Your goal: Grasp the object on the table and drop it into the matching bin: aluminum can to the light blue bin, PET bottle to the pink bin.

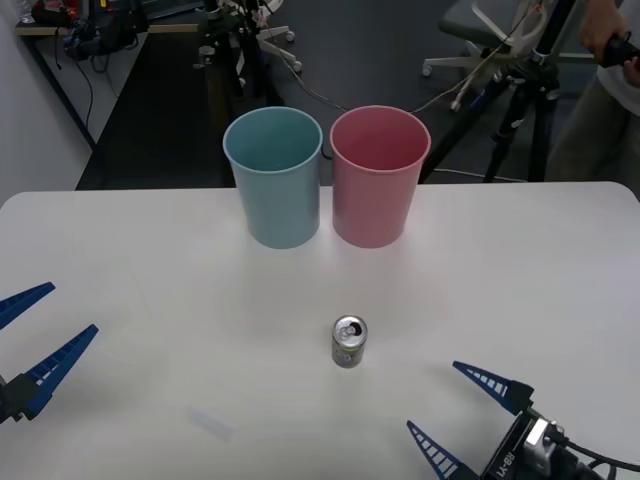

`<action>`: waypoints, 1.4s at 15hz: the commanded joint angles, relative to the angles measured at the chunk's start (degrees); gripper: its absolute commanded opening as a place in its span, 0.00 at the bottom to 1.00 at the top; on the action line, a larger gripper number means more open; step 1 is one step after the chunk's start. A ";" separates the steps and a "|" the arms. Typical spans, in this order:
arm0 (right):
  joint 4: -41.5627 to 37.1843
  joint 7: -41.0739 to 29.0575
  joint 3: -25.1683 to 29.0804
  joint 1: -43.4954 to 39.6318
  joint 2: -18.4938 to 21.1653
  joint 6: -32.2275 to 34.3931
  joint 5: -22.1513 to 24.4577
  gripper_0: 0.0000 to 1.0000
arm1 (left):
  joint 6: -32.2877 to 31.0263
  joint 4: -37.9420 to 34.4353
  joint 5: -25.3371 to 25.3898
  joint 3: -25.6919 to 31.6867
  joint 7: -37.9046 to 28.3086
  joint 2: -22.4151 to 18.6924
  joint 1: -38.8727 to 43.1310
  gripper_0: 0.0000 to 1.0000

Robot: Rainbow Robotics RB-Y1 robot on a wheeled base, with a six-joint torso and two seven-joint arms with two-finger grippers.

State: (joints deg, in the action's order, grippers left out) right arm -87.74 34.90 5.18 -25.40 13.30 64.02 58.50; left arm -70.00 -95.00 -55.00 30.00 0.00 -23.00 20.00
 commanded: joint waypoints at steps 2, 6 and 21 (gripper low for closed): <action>0.02 0.34 -4.57 1.75 -0.12 -5.66 -0.23 1.00 | 0.00 0.00 0.00 0.00 0.00 0.00 0.00 1.00; 0.02 0.52 -9.40 3.42 -0.20 -11.28 -1.72 1.00 | 0.00 0.00 0.00 0.00 0.00 0.00 0.00 1.00; 0.02 2.28 -21.97 10.89 -0.20 -30.97 -2.69 1.00 | 0.00 0.00 0.00 0.00 0.00 0.00 0.00 1.00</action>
State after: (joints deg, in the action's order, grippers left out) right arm -87.71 37.24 -15.72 -15.07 13.09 34.61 55.82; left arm -70.00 -95.00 -55.00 30.00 0.00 -23.00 20.00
